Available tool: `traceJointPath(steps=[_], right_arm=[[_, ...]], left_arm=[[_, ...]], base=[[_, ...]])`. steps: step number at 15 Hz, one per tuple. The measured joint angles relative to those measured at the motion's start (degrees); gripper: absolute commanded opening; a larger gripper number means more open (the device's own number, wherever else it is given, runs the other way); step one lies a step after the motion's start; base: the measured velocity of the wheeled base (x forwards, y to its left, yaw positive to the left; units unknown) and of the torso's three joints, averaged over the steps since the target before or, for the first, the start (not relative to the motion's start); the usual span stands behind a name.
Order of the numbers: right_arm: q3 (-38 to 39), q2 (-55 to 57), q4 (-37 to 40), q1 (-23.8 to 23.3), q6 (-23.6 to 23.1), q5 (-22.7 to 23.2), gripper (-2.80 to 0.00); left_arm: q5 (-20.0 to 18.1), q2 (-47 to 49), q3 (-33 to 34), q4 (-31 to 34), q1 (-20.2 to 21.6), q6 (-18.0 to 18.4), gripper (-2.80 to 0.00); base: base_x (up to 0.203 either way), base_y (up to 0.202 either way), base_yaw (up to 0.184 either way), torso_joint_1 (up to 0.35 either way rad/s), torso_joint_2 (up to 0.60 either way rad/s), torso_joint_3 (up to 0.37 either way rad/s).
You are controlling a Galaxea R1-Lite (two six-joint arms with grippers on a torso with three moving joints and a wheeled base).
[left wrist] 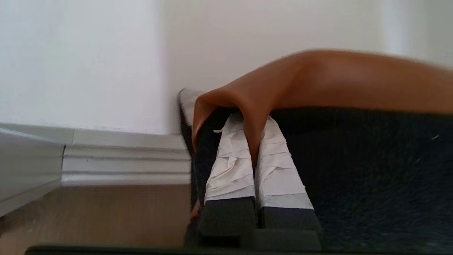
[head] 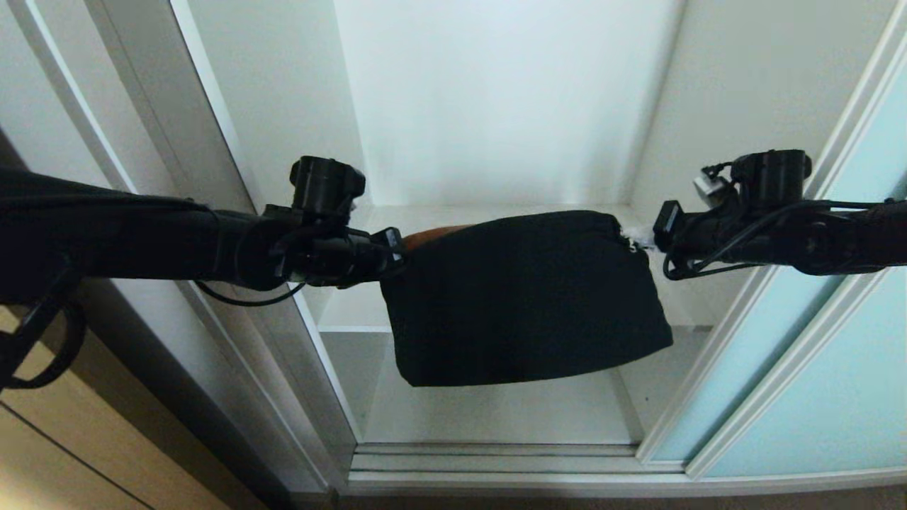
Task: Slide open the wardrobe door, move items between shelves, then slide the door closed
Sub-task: Place the pillow on the higher shelf
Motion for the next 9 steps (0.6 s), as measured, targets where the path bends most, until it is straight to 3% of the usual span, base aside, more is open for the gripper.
traceJointPath(steps=[9], right_arm=[[6.27,-22.04,-0.43,1.51,0.15,0.95,-2.80]], left_arm=[[0.83,-18.65,3.50,2.90,-0.48,0.18,-2.80]], base=[[0.000,0.000,0.000,0.000,0.00,0.000]])
